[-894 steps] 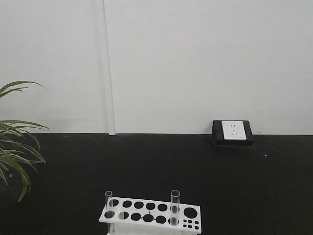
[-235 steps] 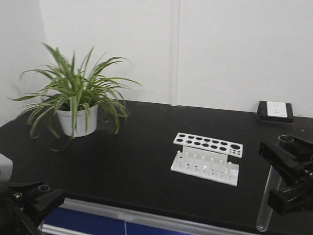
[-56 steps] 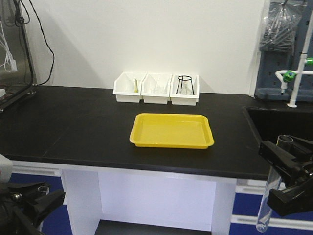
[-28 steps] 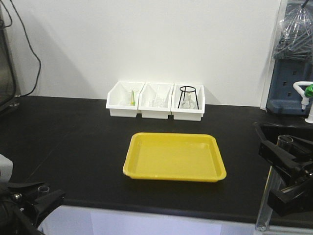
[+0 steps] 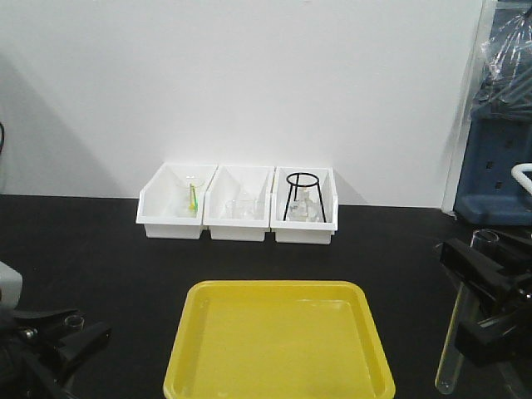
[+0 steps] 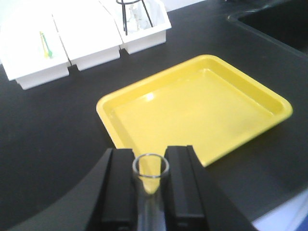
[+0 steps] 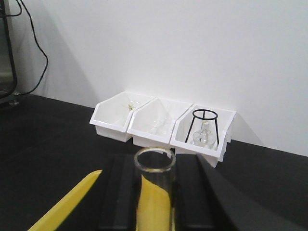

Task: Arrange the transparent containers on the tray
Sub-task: 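Drive the base to the bench with the yellow tray, holding both tubes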

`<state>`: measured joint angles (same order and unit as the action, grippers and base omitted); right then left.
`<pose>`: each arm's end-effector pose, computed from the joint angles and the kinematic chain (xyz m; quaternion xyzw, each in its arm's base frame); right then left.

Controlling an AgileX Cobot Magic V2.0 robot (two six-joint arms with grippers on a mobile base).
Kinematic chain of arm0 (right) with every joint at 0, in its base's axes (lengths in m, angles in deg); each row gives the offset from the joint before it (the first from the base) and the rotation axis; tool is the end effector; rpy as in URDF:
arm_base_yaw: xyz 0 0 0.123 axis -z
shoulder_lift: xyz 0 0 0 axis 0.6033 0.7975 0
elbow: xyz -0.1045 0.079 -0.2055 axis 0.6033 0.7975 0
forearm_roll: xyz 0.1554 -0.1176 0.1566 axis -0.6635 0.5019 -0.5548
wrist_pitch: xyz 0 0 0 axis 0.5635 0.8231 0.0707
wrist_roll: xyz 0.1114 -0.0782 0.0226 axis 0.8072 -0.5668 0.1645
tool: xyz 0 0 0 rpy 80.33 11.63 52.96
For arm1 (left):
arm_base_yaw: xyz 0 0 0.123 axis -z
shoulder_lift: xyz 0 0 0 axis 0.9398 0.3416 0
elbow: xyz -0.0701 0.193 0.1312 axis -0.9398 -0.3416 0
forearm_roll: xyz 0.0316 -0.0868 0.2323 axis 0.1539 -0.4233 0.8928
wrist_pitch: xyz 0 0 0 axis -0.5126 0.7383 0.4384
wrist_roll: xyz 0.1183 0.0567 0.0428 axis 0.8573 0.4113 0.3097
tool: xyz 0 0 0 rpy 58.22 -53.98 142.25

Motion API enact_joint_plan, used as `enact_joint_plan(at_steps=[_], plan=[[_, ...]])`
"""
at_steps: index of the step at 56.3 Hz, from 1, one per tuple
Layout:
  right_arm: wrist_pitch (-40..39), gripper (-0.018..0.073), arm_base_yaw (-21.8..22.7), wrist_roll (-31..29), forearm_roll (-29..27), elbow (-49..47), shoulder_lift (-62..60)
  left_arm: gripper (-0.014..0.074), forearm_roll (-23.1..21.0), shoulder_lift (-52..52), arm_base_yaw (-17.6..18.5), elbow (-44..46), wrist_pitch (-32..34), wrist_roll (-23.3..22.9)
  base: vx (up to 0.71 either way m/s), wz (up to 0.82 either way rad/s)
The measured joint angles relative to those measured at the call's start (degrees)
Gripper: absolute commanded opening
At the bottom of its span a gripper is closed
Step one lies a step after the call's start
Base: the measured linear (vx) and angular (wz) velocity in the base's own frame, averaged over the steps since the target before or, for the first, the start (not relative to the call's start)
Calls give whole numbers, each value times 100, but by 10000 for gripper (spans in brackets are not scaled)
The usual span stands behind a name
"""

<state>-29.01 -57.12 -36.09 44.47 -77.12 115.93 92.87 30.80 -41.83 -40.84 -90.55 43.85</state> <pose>0.2421 0.0957 0.3269 -0.1515 0.7000 0.1308 0.6856 0.2407 -0.1183 0.2747 0.1859 0.8076 -0.1072 0.5493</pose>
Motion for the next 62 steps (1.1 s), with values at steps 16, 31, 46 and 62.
enact_joint_plan(at_steps=[16, 31, 46, 62], plan=[[0, -11, 0, 0, 0, 0, 0, -3, 0, 0, 0, 0, 0, 0, 34, -5], [0, -11, 0, 0, 0, 0, 0, -3, 0, 0, 0, 0, 0, 0, 23, -13], [4, -11, 0, 0, 0, 0, 0, -3, 0, 0, 0, 0, 0, 0, 10, -11], [4, -11, 0, 0, 0, 0, 0, -3, 0, 0, 0, 0, 0, 0, 2, -3]])
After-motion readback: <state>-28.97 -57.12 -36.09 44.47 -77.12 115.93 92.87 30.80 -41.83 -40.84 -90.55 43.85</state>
